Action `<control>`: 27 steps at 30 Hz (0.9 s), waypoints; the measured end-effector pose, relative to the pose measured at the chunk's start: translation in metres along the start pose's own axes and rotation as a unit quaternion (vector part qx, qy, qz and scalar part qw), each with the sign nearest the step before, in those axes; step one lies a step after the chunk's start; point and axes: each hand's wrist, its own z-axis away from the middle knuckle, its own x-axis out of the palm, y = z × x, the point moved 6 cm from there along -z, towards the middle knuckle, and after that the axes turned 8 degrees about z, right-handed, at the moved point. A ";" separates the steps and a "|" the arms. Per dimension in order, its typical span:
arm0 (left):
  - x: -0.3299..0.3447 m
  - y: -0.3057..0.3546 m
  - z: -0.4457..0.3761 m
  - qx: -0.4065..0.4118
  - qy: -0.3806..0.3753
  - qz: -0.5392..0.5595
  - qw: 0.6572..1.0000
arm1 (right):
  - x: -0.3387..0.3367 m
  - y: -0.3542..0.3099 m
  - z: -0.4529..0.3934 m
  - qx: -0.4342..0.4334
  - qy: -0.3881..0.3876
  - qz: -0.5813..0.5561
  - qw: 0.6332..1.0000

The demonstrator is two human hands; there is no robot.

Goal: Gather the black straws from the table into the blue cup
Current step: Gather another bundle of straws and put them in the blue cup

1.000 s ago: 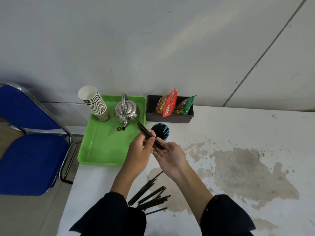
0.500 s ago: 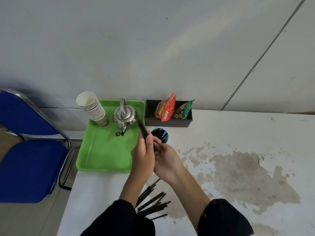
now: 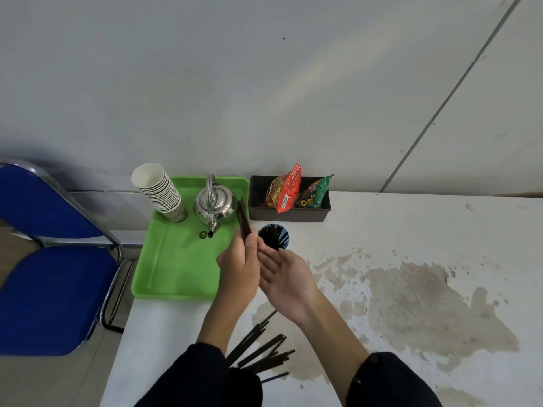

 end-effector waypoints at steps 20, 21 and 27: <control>0.016 -0.040 -0.036 -0.116 -0.283 -0.415 0.857 | -0.068 -0.032 -0.033 -0.218 0.101 0.758 0.606; 0.017 -0.040 -0.037 -0.116 -0.279 -0.404 0.863 | -0.069 -0.032 -0.034 -0.216 0.101 0.761 0.604; 0.017 -0.032 -0.034 -0.104 -0.179 -0.130 0.970 | -0.068 -0.033 -0.034 -0.210 0.105 0.755 0.612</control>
